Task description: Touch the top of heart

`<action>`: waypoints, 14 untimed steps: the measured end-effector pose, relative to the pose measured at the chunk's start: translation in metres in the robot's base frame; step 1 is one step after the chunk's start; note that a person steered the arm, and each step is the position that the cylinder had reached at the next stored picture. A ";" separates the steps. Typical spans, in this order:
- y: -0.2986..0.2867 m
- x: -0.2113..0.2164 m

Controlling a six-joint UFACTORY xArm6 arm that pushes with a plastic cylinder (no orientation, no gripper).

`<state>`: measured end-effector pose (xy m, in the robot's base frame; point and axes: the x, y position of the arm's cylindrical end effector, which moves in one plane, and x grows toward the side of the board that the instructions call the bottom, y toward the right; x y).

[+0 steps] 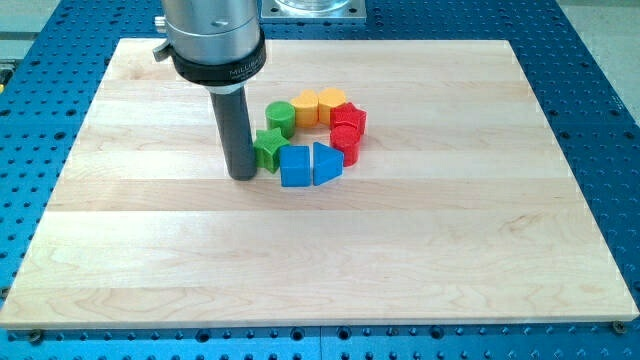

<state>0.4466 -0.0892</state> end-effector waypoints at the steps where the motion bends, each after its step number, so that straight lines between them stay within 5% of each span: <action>1: -0.018 -0.002; 3: -0.073 -0.099; 7: -0.144 -0.187; 8: -0.143 -0.197; 11: -0.064 -0.142; 14: -0.025 -0.165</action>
<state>0.2812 -0.1146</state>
